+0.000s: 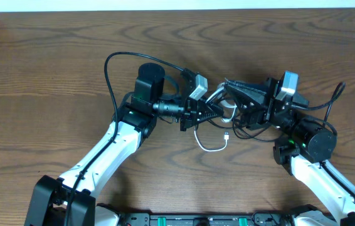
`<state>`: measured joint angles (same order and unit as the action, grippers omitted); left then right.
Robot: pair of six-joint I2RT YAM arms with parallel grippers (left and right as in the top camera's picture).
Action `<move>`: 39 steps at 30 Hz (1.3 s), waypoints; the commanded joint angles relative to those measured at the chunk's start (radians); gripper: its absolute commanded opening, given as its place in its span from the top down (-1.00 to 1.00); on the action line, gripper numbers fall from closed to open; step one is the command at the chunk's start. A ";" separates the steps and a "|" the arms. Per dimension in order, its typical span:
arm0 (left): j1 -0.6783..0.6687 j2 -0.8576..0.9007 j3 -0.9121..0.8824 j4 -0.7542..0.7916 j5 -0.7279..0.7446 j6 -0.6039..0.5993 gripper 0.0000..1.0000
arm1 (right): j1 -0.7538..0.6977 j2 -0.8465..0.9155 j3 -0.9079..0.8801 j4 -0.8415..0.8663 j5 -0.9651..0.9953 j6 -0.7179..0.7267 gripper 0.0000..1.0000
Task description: Untangle cables
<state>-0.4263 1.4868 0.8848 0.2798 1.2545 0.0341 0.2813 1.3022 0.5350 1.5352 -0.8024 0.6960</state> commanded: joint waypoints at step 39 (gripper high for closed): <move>0.158 -0.011 -0.002 0.128 0.175 0.006 0.85 | -0.123 -0.002 0.009 -0.676 0.006 -0.015 0.35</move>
<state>-0.2710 1.4868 0.8841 0.3939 1.3804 0.0307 0.1627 1.3022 0.5362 0.8963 -0.7784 0.7052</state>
